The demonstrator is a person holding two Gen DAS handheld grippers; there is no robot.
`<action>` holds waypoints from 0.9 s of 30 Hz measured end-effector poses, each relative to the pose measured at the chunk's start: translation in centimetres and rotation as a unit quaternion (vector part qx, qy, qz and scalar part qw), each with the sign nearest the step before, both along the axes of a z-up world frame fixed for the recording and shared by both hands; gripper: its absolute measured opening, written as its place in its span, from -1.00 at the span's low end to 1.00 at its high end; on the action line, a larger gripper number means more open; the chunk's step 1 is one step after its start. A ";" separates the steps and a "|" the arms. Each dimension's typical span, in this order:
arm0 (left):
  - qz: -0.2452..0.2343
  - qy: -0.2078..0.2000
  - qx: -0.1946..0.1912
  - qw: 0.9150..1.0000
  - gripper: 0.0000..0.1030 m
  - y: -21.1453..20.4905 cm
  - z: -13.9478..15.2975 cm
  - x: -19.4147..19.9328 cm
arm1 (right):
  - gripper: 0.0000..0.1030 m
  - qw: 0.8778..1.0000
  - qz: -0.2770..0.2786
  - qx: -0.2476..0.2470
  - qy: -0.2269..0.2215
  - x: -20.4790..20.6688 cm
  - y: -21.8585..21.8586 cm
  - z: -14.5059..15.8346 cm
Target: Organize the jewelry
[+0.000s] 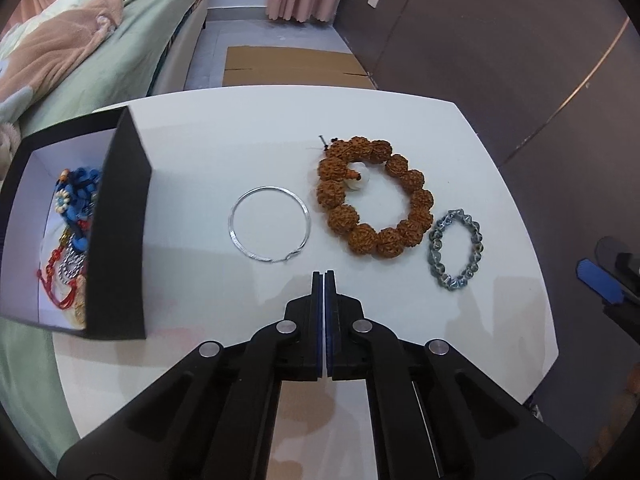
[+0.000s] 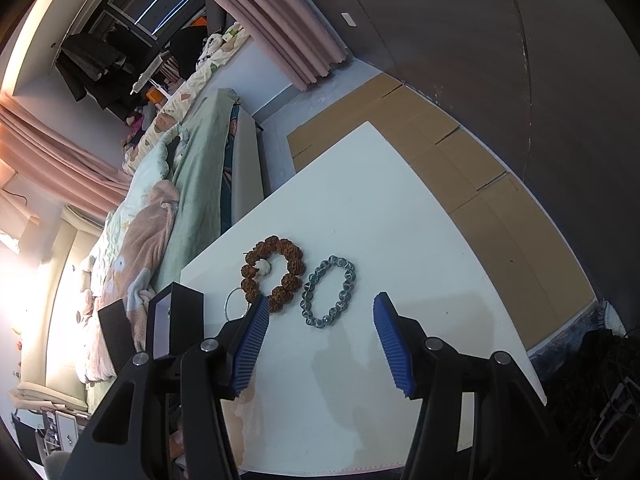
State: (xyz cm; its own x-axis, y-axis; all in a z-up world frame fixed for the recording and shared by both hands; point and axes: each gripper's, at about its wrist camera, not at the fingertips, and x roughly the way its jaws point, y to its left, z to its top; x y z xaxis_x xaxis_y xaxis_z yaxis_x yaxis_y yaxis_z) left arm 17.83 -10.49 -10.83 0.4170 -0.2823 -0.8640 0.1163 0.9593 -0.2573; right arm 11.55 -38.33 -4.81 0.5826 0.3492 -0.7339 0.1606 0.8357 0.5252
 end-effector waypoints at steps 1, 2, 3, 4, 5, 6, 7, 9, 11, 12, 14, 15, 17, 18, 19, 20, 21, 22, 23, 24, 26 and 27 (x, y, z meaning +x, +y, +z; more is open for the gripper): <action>0.005 -0.001 -0.002 1.000 -0.96 0.4 0.2 0.0 | 0.06 1.000 0.000 -0.001 0.000 0.0 0.0 0.0; 0.009 -0.007 -0.005 1.000 -0.95 0.7 0.5 0.0 | 0.06 1.000 0.000 -0.001 0.000 -0.1 0.0 0.0; 0.014 -0.014 -0.008 1.000 -0.93 1.2 0.8 0.0 | 0.06 1.000 0.000 -0.001 0.000 -0.1 0.1 -0.1; 0.020 -0.016 -0.011 1.000 -0.70 1.5 1.1 0.1 | 0.06 1.000 0.000 0.000 0.001 -0.1 0.0 -0.1; 0.021 -0.019 -0.016 0.999 -0.15 1.8 1.2 0.1 | 0.06 1.000 0.000 0.000 0.001 -0.1 0.0 -0.1; 0.022 -0.026 -0.021 0.999 0.14 2.0 1.5 0.2 | 0.06 1.000 0.000 0.000 0.001 -0.1 0.1 -0.1; 0.020 -0.032 -0.023 0.999 0.18 1.9 1.6 0.2 | 0.06 1.000 0.001 0.000 0.002 -0.1 0.1 -0.1; 0.015 -0.037 -0.012 0.999 0.18 1.4 1.7 0.3 | 0.06 1.000 0.002 -0.001 0.001 -0.1 0.3 -0.1; 0.007 -0.037 -0.009 0.999 0.05 0.9 1.4 0.5 | 0.06 1.000 0.003 -0.001 0.001 -0.1 0.4 -0.1; 0.004 -0.037 -0.005 0.999 -0.07 0.7 1.4 0.7 | 0.06 1.000 0.002 -0.002 0.002 -0.1 0.4 -0.1; -0.002 -0.029 0.010 1.000 -0.45 0.2 0.8 1.1 | 0.06 1.000 -0.001 -0.002 0.003 -0.1 0.4 -0.1; -0.005 -0.027 0.012 1.000 -0.51 0.1 0.6 1.2 | 0.06 1.000 -0.003 -0.003 0.004 0.0 0.2 -0.2; -0.014 -0.026 0.028 0.999 -0.60 -0.2 0.3 1.6 | 0.06 1.000 -0.006 -0.003 0.005 0.1 -0.1 -0.2; -0.018 -0.029 0.034 0.999 -0.60 -0.4 0.3 1.6 | 0.06 1.000 -0.007 -0.003 0.005 0.1 -0.3 -0.2; -0.024 -0.032 0.041 0.998 -0.60 -0.6 0.2 1.7 | 0.06 1.000 -0.008 -0.003 0.004 0.1 -0.4 -0.1; -0.030 -0.035 0.053 0.998 -0.60 -0.8 0.2 1.8 | 0.06 1.000 -0.008 -0.002 0.004 0.2 -0.5 -0.1; -0.033 -0.038 0.062 0.997 -0.60 -1.0 0.1 1.9 | 0.06 1.000 -0.008 -0.002 0.004 0.3 -0.6 -0.1; -0.038 -0.040 0.070 0.996 -0.60 -1.2 0.0 2.0 | 0.06 1.000 -0.008 -0.002 0.004 0.4 -0.7 -0.1; -0.045 -0.039 0.072 0.996 -0.60 -1.3 -0.2 2.1 | 0.06 1.000 -0.008 -0.001 0.005 0.4 -0.8 -0.1; -0.049 -0.036 0.072 0.996 -0.60 -1.4 -0.3 2.2 | 0.06 1.000 -0.008 -0.002 0.004 0.4 -0.8 -0.1; -0.055 -0.029 0.071 0.996 -0.61 -1.4 -0.9 2.4 | 0.06 1.000 -0.007 -0.001 0.003 0.4 -0.8 -0.1; -0.056 -0.030 0.070 0.996 -0.61 -1.3 -1.0 2.5 | 0.06 1.000 -0.006 -0.001 0.002 0.5 -0.9 0.0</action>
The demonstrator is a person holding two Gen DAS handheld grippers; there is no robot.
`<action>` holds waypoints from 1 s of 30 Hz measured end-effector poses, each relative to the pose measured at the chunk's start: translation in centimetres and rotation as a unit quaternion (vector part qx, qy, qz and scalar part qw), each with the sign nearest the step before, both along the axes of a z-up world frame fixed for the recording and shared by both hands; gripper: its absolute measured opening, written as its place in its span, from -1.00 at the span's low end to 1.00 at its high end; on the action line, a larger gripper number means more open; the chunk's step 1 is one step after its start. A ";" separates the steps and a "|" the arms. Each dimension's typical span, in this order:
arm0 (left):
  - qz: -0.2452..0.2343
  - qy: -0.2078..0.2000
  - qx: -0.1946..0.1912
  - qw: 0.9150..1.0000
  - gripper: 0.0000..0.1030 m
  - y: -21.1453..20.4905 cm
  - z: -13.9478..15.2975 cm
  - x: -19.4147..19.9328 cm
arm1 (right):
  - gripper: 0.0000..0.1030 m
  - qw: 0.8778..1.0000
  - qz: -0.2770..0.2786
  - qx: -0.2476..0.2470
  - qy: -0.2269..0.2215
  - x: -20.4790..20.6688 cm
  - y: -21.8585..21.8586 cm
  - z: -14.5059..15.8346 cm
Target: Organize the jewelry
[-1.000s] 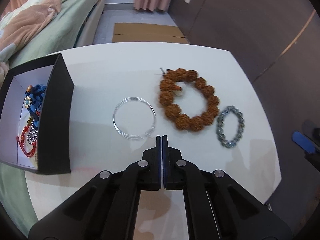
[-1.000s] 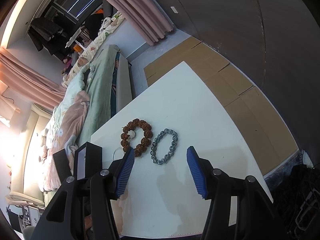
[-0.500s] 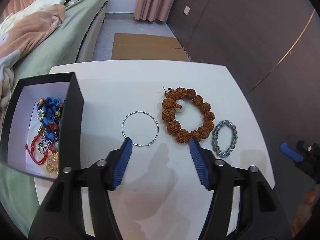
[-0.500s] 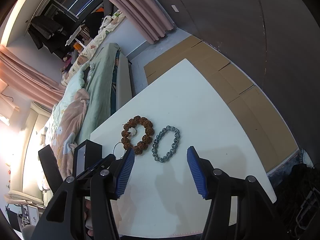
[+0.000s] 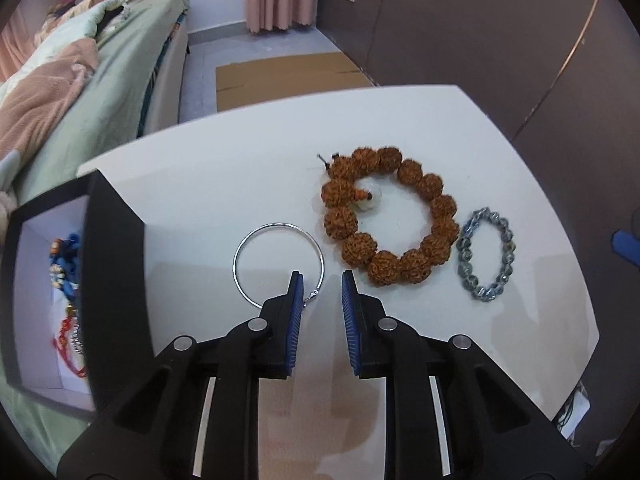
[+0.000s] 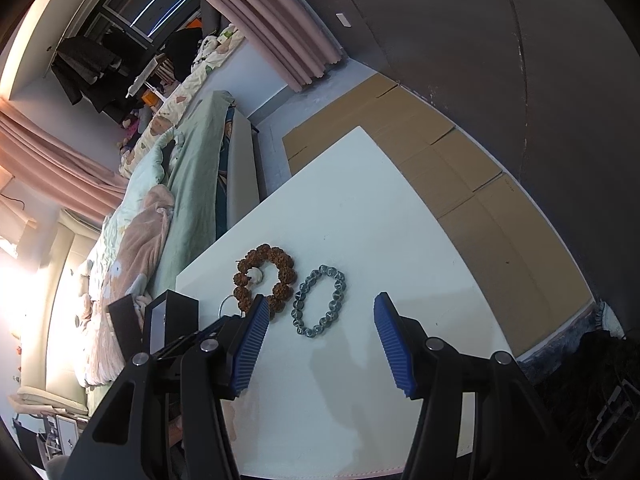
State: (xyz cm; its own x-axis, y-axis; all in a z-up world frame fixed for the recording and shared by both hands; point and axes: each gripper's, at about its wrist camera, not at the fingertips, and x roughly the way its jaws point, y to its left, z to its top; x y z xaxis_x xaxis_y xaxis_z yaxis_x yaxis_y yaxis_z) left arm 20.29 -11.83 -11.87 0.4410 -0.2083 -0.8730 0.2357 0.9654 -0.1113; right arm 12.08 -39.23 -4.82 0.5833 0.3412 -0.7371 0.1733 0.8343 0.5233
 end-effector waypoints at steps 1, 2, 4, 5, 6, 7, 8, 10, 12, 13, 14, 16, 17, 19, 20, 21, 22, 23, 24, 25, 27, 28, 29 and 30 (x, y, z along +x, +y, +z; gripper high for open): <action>0.000 0.002 -0.001 1.000 -0.61 0.1 0.0 0.0 | 0.06 1.000 0.001 0.000 0.000 0.0 0.0 0.0; 0.000 0.006 -0.005 1.000 -0.61 0.2 0.1 -0.1 | 0.06 1.000 0.002 0.001 0.000 0.1 0.0 0.0; -0.002 0.011 -0.007 1.000 -0.60 0.2 0.2 -0.4 | 0.06 1.000 0.004 0.001 0.001 0.1 0.1 0.0; -0.005 0.013 -0.004 1.000 -0.60 0.3 0.3 -0.7 | 0.06 1.000 0.005 0.000 0.001 0.0 0.1 0.0; -0.007 0.014 -0.003 1.000 -0.60 0.2 0.3 -0.7 | 0.06 1.000 0.006 0.001 0.000 0.0 0.2 0.0; -0.010 0.015 0.000 1.000 -0.60 0.2 0.4 -1.0 | 0.06 1.000 0.007 0.000 0.000 -0.1 0.2 0.0; -0.012 0.015 0.002 1.000 -0.60 0.1 0.3 -1.2 | 0.06 1.000 0.007 0.000 0.000 -0.1 0.3 0.1; -0.017 0.014 0.005 1.000 -0.60 0.1 0.3 -1.6 | 0.06 1.000 0.008 0.000 0.000 -0.2 0.3 0.0; -0.019 0.017 0.005 1.000 -0.60 0.0 0.2 -1.7 | 0.06 1.000 0.008 0.000 0.002 -0.3 0.5 -0.1; -0.020 0.020 0.001 1.000 -0.60 0.1 0.3 -1.8 | 0.06 1.000 0.009 -0.001 0.002 -0.3 0.6 -0.2; -0.022 0.023 -0.005 0.999 -0.55 0.2 0.3 -1.9 | 0.06 1.000 0.009 -0.002 0.003 -0.4 0.7 -0.3; -0.030 0.025 -0.011 0.999 -0.46 0.3 0.2 -2.1 | 0.06 1.000 0.010 -0.005 0.006 -0.3 0.9 -0.4; -0.034 0.024 -0.009 0.999 -0.45 0.2 0.2 -2.3 | 0.06 1.000 0.011 -0.006 0.007 -0.3 1.0 -0.5; -0.037 0.022 -0.010 0.999 -0.45 0.4 0.1 -2.3 | 0.06 1.000 0.014 -0.011 0.012 -0.2 1.3 -0.7; -0.037 0.022 -0.014 0.999 -0.46 0.5 0.1 -2.3 | 0.06 1.000 0.016 -0.016 0.016 0.0 1.5 -0.9; -0.037 0.023 -0.016 0.999 -0.46 0.6 0.1 -2.3 | 0.06 1.000 0.017 -0.019 0.019 0.1 1.7 -1.1; -0.037 0.022 -0.013 0.999 -0.54 0.5 0.1 -2.3 | 0.05 0.999 0.018 -0.022 0.023 0.2 1.9 -1.4; -0.035 0.019 -0.003 0.999 -0.75 0.4 0.1 -2.3 | 0.04 0.999 0.020 -0.027 0.029 0.4 2.2 -1.7; -0.028 0.017 0.009 0.999 -0.82 0.6 0.1 -2.3 | 0.04 0.999 0.021 -0.030 0.032 0.6 2.4 -1.9; -0.023 0.018 0.007 1.000 -0.89 0.8 0.0 -2.2 | 0.03 0.998 0.022 -0.035 0.037 0.8 2.6 -2.2; -0.020 0.021 0.002 1.000 -0.93 1.0 0.0 -2.0 | 0.00 0.998 0.024 -0.044 0.047 1.3 3.0 -2.8; -0.020 0.021 0.000 1.000 -0.93 1.0 0.0 -1.9 | -0.01 0.997 0.025 -0.047 0.050 1.5 3.2 -3.0; -0.020 0.021 -0.003 1.000 -0.93 1.0 0.0 -1.8 | -0.01 0.997 0.026 -0.050 0.052 1.7 3.4 -3.1; -0.020 0.023 -0.011 0.999 -0.93 1.0 0.1 -1.8 | -0.01 0.997 0.027 -0.055 0.054 1.9 3.6 -3.2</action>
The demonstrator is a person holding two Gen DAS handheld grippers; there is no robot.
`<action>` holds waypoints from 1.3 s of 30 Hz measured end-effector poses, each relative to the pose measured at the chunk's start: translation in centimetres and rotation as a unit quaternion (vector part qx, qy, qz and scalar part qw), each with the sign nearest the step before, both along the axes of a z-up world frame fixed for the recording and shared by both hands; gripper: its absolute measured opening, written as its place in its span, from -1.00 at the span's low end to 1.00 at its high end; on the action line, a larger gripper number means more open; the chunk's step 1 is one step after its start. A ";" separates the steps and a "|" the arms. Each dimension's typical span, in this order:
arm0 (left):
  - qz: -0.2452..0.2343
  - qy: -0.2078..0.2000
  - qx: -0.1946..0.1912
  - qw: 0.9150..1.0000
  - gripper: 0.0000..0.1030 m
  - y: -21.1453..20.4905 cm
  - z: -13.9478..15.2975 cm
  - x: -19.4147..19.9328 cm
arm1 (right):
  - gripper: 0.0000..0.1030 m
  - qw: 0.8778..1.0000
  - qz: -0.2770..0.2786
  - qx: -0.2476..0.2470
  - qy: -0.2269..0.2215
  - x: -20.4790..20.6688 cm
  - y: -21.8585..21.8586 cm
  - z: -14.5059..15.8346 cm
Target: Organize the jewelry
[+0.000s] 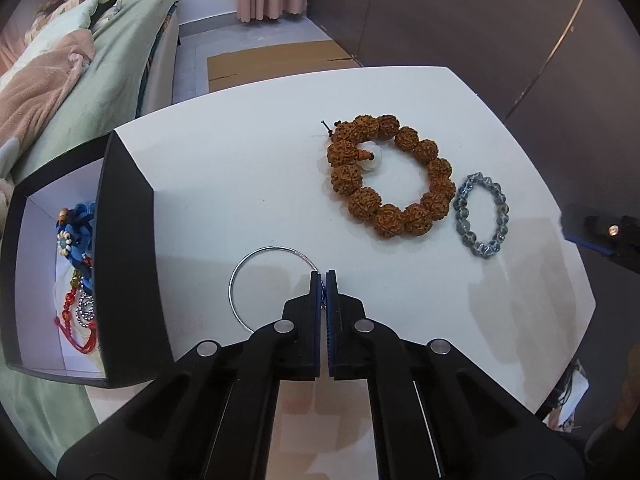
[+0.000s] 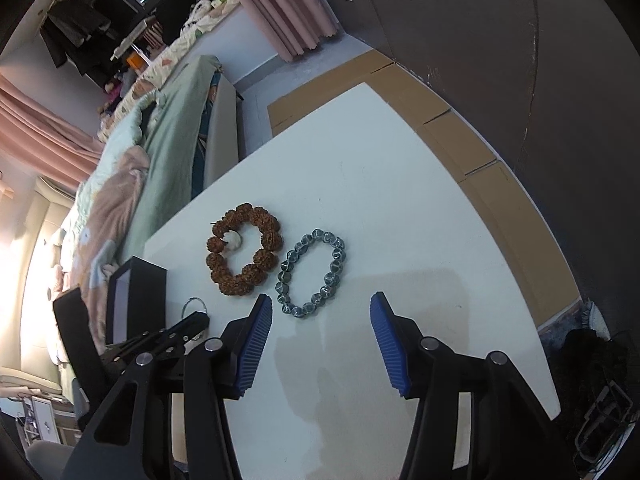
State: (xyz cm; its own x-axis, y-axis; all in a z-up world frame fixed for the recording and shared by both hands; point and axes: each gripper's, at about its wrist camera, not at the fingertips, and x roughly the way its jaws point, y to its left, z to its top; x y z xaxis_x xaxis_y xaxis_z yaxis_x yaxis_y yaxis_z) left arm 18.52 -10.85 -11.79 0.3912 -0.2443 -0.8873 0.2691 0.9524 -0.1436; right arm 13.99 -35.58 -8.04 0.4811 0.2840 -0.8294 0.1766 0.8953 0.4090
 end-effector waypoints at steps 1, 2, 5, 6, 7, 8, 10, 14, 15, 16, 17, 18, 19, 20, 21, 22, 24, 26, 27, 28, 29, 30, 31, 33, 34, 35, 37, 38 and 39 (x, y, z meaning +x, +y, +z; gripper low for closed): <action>-0.001 0.002 -0.007 1.000 -0.93 0.0 0.0 0.1 | -0.02 1.000 0.001 -0.003 0.001 0.1 0.2 -0.1; -0.001 0.002 -0.017 1.000 -0.93 0.0 0.2 0.1 | -0.02 1.000 0.002 -0.006 0.003 0.4 0.4 -0.3; 0.001 -0.003 -0.033 0.999 -0.94 0.1 0.9 0.2 | -0.14 1.000 0.003 -0.014 0.012 0.9 0.8 -0.7; 0.002 -0.004 -0.042 0.999 -0.94 0.3 1.3 0.3 | -0.16 1.000 0.003 -0.017 0.015 1.1 0.9 -0.9; 0.004 -0.006 -0.047 0.999 -0.94 0.4 1.5 0.3 | -0.17 1.000 0.003 -0.020 0.018 1.4 1.0 -1.1; 0.005 -0.008 -0.050 0.999 -0.94 0.5 1.7 0.3 | -0.17 1.000 0.004 -0.022 0.020 1.5 1.0 -1.2; 0.008 -0.010 -0.056 0.998 -0.94 0.8 2.1 0.5 | -0.18 0.999 0.004 -0.027 0.024 1.9 1.0 -1.5; 0.015 -0.022 -0.064 0.998 -0.94 1.4 3.0 0.7 | -0.19 0.999 0.002 -0.034 0.035 2.9 1.1 -2.2; 0.017 -0.024 -0.066 0.997 -0.94 1.5 3.1 0.7 | -0.19 0.999 0.000 -0.036 0.037 3.1 1.1 -2.3; 0.019 -0.026 -0.068 0.997 -0.94 1.7 3.3 0.8 | -0.22 0.998 -0.001 -0.040 0.039 3.3 1.1 -2.4; 0.021 -0.030 -0.069 0.997 -0.94 1.9 3.6 0.8 | -0.26 0.998 -0.002 -0.043 0.041 3.5 1.1 -2.6; 0.023 -0.032 -0.070 0.997 -0.94 2.1 3.8 0.9 | -0.28 0.998 -0.002 -0.048 0.043 3.8 1.2 -2.8; 0.025 -0.034 -0.072 0.997 -0.94 2.2 3.9 0.9 | -0.31 0.998 -0.002 -0.053 0.046 4.1 1.4 -3.0; 0.026 -0.035 -0.073 0.996 -0.94 2.4 4.0 1.1 | -0.35 0.997 -0.002 -0.060 0.049 4.4 1.6 -3.2; 0.029 -0.038 -0.075 0.996 -0.94 2.5 4.3 1.1 | -0.37 0.996 -0.001 -0.067 0.050 4.6 1.8 -3.3; 0.031 -0.040 -0.077 0.996 -0.94 2.7 4.5 1.2 | -0.38 0.996 0.000 -0.078 0.051 4.8 2.0 -3.3; 0.037 -0.044 -0.081 0.995 -0.94 3.1 4.8 1.3 | -0.40 0.993 0.005 -0.110 0.050 5.1 2.8 -3.2; 0.043 -0.047 -0.086 0.994 -0.94 3.6 5.2 1.3 | -0.60 0.989 0.009 -0.139 0.051 5.3 3.5 -3.1; 0.047 -0.051 -0.088 0.994 -0.94 4.0 5.4 1.2 | -0.74 0.987 0.012 -0.155 0.051 5.3 3.9 -3.1; 0.049 -0.054 -0.090 0.993 -0.94 4.3 5.7 1.1 | -0.82 0.986 0.016 -0.158 0.051 5.3 4.1 -3.1; 0.053 -0.058 -0.094 0.992 -0.93 4.7 6.1 0.9 | -0.83 0.987 0.020 -0.153 0.051 5.4 4.2 -3.1; 0.056 -0.062 -0.097 0.992 -0.94 5.1 6.5 0.8 | -0.83 0.989 0.026 -0.139 0.049 5.3 4.3 -3.1; 0.059 -0.066 -0.100 0.991 -0.94 5.4 6.8 0.6 | -0.83 0.990 0.031 -0.129 0.043 5.1 4.4 -2.8; 0.066 -0.075 -0.108 0.989 -0.93 6.4 7.6 0.2 | -0.83 0.992 0.028 -0.125 0.022 4.6 4.5 -1.6; 0.069 -0.078 -0.110 0.988 -0.94 6.7 7.9 0.0 | -0.84 0.992 0.026 -0.121 0.015 4.4 4.5 -1.2; 0.072 -0.082 -0.113 0.988 -0.93 7.1 8.3 -0.2 | -0.84 0.994 0.023 -0.107 0.001 4.0 4.4 -0.4; 0.078 -0.090 -0.118 0.986 -0.93 8.2 9.0 -0.7 | -0.84 0.996 0.019 -0.090 -0.017 3.4 4.5 0.7; 0.082 -0.094 -0.120 0.985 -0.93 8.8 9.3 -1.0 | -0.84 0.996 0.018 -0.082 -0.026 3.1 4.5 1.1; 0.085 -0.097 -0.121 0.984 -0.93 9.2 9.5 -1.2 | -0.85 0.996 0.017 -0.073 -0.037 2.7 4.6 1.7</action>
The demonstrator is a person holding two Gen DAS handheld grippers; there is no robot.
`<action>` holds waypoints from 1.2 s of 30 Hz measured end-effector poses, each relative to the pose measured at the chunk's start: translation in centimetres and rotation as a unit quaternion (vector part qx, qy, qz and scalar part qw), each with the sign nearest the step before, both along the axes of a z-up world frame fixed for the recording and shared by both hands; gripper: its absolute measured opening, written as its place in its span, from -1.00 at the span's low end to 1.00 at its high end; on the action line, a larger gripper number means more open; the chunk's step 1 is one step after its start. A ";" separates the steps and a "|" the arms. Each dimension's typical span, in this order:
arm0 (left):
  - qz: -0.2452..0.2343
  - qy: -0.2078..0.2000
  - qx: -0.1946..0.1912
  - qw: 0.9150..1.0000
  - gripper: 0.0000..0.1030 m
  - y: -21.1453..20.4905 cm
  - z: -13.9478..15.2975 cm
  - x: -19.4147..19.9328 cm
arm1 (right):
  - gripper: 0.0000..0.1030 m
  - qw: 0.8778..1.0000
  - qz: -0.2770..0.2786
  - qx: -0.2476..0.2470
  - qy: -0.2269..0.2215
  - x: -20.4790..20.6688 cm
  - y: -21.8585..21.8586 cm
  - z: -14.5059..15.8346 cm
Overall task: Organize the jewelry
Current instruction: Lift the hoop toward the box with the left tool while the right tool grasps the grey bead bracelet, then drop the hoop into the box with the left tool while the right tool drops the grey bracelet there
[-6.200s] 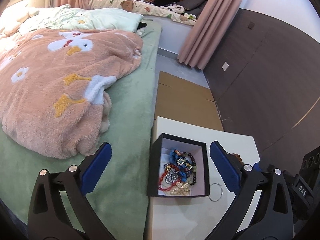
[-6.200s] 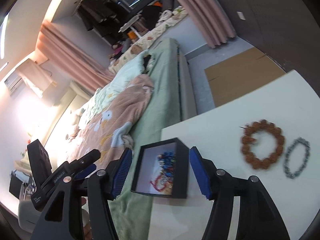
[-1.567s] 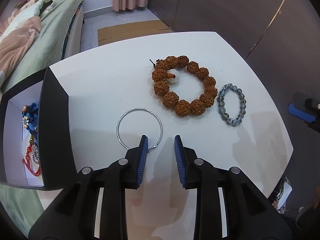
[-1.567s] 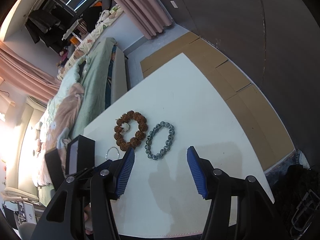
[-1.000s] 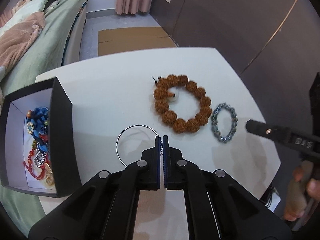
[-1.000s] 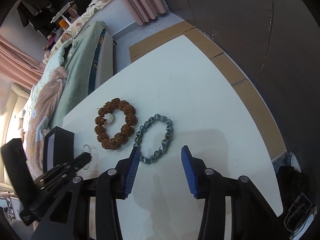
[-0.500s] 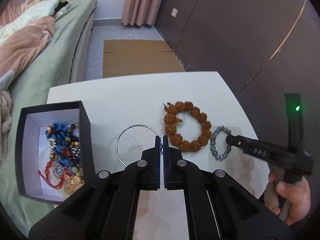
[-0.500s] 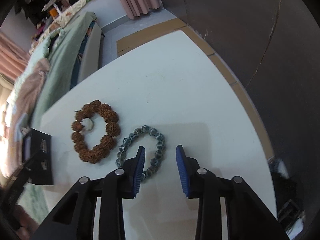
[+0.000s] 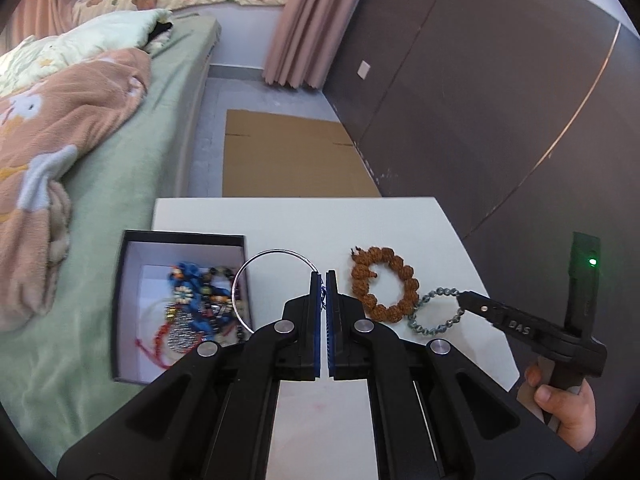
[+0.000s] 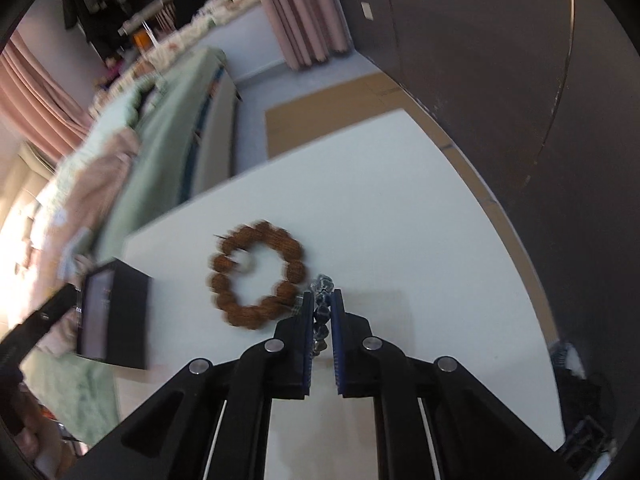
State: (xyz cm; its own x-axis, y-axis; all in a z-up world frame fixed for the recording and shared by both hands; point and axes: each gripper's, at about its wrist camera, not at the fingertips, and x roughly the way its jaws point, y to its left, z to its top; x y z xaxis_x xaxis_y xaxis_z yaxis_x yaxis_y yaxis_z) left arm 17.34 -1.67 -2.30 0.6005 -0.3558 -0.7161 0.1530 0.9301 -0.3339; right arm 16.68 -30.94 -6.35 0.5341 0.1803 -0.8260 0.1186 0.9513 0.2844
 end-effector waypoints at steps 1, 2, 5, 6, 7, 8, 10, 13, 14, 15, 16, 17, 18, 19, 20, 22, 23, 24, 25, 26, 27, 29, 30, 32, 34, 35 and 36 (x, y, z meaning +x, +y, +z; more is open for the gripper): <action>0.004 -0.002 -0.001 1.000 -0.93 0.4 0.1 -0.1 | -0.85 1.000 0.000 0.006 -0.010 -0.4 0.1 0.5; 0.008 -0.003 -0.002 1.000 -0.93 0.8 0.2 -0.3 | -0.85 1.000 0.001 0.013 -0.020 -0.7 0.3 1.1; 0.017 -0.003 -0.006 1.000 -0.93 2.1 0.3 -0.5 | -0.85 0.999 0.002 0.026 -0.048 -1.6 0.9 2.6; 0.019 -0.002 -0.007 1.000 -0.93 2.6 0.2 -0.5 | -0.85 0.998 0.005 0.032 -0.056 -1.9 1.2 3.1; 0.020 0.000 -0.008 1.000 -0.93 2.9 0.2 -0.5 | -0.85 0.997 0.008 0.037 -0.063 -2.1 1.5 3.4; 0.022 0.002 -0.003 1.000 -0.91 3.1 0.1 -0.5 | -0.85 0.997 0.012 0.042 -0.069 -2.2 1.7 3.7; 0.035 0.007 0.003 0.999 -0.50 3.7 0.1 -0.5 | -0.85 0.995 0.020 0.054 -0.083 -2.6 2.5 4.3; 0.059 -0.007 0.003 0.998 0.13 5.2 0.6 -1.1 | -0.84 0.991 0.039 0.074 -0.100 -2.9 4.0 5.0; 0.063 -0.010 0.011 0.998 0.13 5.5 0.7 -1.2 | -0.85 0.990 0.048 0.080 -0.107 -3.1 4.6 5.4; 0.066 -0.013 0.016 0.998 0.14 5.9 0.9 -1.4 | -0.85 0.989 0.054 0.083 -0.112 -3.2 5.0 5.6; 0.068 -0.013 0.014 0.998 0.18 6.2 1.0 -1.4 | -0.84 0.987 0.060 0.088 -0.117 -3.4 5.5 5.9; 0.070 -0.012 0.012 0.997 0.25 6.6 1.0 -1.5 | -0.84 0.985 0.068 0.094 -0.124 -3.5 6.2 6.3; 0.073 -0.013 0.010 0.997 0.28 7.2 1.1 -1.6 | -0.84 0.984 0.073 0.098 -0.127 -3.5 6.7 6.4; 0.079 -0.014 0.011 0.997 0.33 7.8 1.2 -1.8 | -0.84 0.983 0.080 0.103 -0.131 -3.5 7.3 6.6; 0.082 -0.014 0.011 0.996 0.41 8.1 1.2 -1.8 | -0.84 0.981 0.086 0.106 -0.135 -3.5 7.8 6.9; 0.093 -0.020 0.013 0.995 0.56 9.2 1.6 -2.1 | -0.84 0.978 0.101 0.117 -0.143 -3.6 9.3 7.2; 0.100 -0.023 0.016 0.995 0.67 9.8 1.8 -2.3 | -0.84 0.976 0.108 0.119 -0.146 -3.7 9.9 7.4; 0.105 -0.025 0.019 0.994 0.73 10.1 1.9 -2.3 | -0.84 0.974 0.117 0.124 -0.150 -3.7 10.9 7.6; 0.113 -0.028 0.022 0.993 0.83 10.6 2.1 -2.5 | -0.84 0.972 0.123 0.127 -0.152 -3.7 11.5 7.7; 0.122 -0.031 0.024 0.992 0.90 11.2 2.2 -2.6 | -0.84 0.971 0.128 0.129 -0.153 -3.6 12.1 7.8; 0.127 -0.033 0.022 0.991 0.90 11.6 2.3 -2.7 | -0.84 0.970 0.136 0.131 -0.154 -3.5 13.0 7.9; 0.137 -0.029 0.010 0.990 0.90 12.8 2.4 -2.7 | -0.84 0.968 0.147 0.132 -0.152 -3.3 14.3 7.9; 0.142 -0.028 0.005 0.990 0.90 13.3 2.4 -2.7 | -0.84 0.968 0.155 0.131 -0.150 -3.0 15.1 7.9; 0.154 -0.027 -0.002 0.988 0.90 14.4 2.5 -2.8 | -0.84 0.967 0.165 0.127 -0.148 -2.7 16.3 7.9; 0.171 -0.030 -0.008 0.985 0.90 15.7 2.8 -3.0 | -0.84 0.965 0.179 0.130 -0.142 -2.1 17.6 7.7; 0.177 -0.033 -0.012 0.984 0.90 16.3 2.9 -3.1 | -0.84 0.964 0.184 0.131 -0.140 -1.7 18.2 7.7; 0.181 -0.034 -0.015 0.983 0.90 16.6 2.9 -3.2 | -0.84 0.963 0.188 0.134 -0.139 -1.4 18.8 7.7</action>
